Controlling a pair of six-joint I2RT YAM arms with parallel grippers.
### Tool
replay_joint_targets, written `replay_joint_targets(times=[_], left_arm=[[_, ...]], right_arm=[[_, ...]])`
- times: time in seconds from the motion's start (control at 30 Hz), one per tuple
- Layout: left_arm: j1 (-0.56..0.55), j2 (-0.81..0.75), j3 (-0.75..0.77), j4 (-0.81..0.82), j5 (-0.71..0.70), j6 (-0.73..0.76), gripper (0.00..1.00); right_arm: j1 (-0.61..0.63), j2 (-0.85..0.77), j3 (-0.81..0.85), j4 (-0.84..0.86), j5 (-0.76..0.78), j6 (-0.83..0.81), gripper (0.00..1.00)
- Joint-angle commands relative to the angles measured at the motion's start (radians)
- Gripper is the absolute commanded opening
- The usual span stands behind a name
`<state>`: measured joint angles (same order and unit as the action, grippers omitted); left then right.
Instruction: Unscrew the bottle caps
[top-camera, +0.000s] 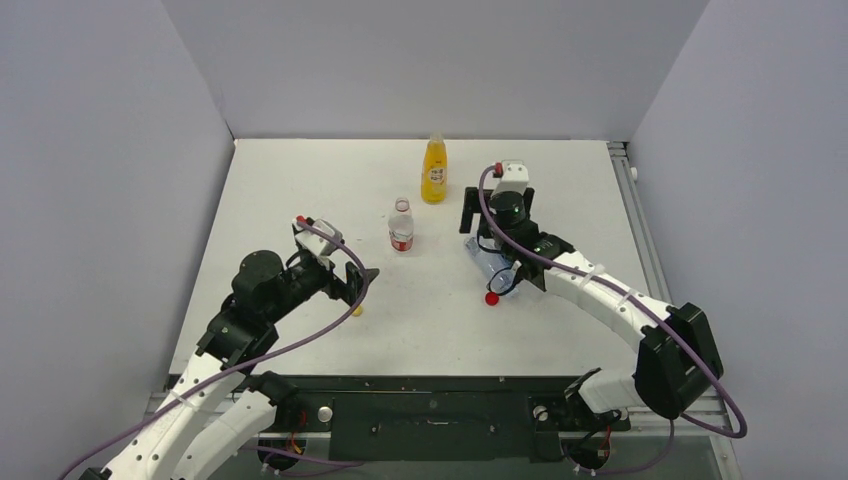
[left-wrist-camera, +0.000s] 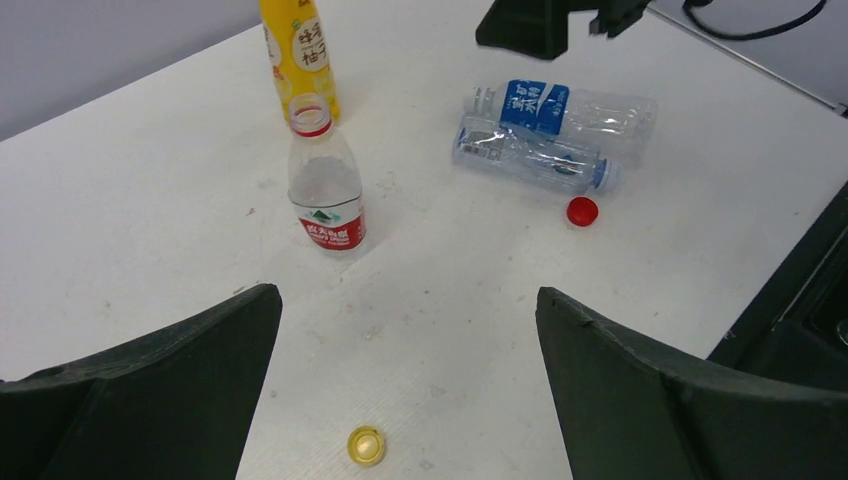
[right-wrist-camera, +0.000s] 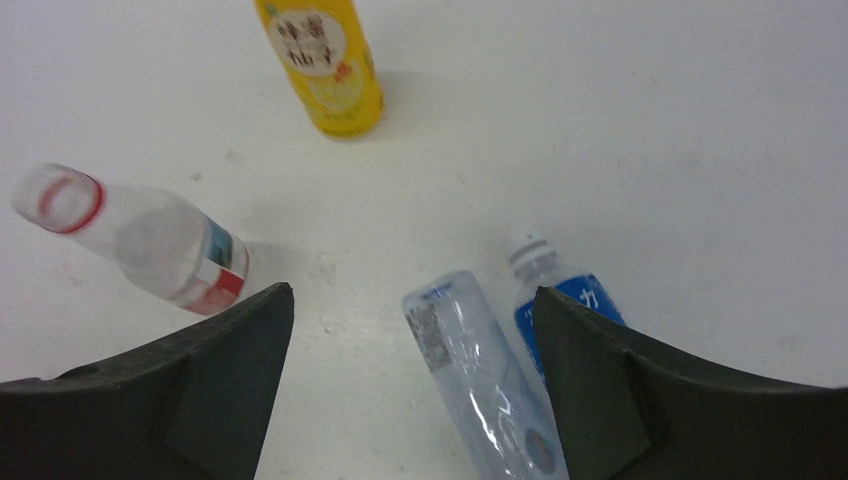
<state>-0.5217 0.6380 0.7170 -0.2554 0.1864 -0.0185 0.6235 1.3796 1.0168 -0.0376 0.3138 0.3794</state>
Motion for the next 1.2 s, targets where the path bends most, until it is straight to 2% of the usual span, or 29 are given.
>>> replay_joint_targets(times=[0.0,0.33,0.8,0.93,1.0,1.1,1.17], left_arm=[[0.005,0.002,0.052,0.089,0.120,-0.011,0.97],[0.005,0.018,0.077,0.087,0.141,-0.012,0.97],[0.005,0.015,0.098,0.113,0.134,-0.027,0.97],[0.005,0.010,0.098,0.121,0.134,-0.030,0.97],[0.005,0.009,0.099,0.121,0.134,-0.025,0.97],[0.005,0.006,0.096,0.125,0.142,-0.016,0.97],[0.005,0.004,0.091,0.132,0.158,0.006,0.97]], right_arm=[[-0.017,-0.013,-0.103,-0.079,-0.032,0.036,0.84],[-0.028,0.031,-0.205,-0.084,-0.045,0.054,0.85],[-0.029,0.215,-0.174,-0.055,-0.096,0.032,0.85],[-0.028,0.239,-0.164,-0.050,-0.097,0.032,0.80],[-0.028,0.242,-0.159,-0.047,-0.100,0.034,0.74],[-0.025,0.220,-0.152,-0.055,-0.098,0.036,0.58],[-0.019,0.181,-0.137,-0.077,-0.099,0.034,0.53]])
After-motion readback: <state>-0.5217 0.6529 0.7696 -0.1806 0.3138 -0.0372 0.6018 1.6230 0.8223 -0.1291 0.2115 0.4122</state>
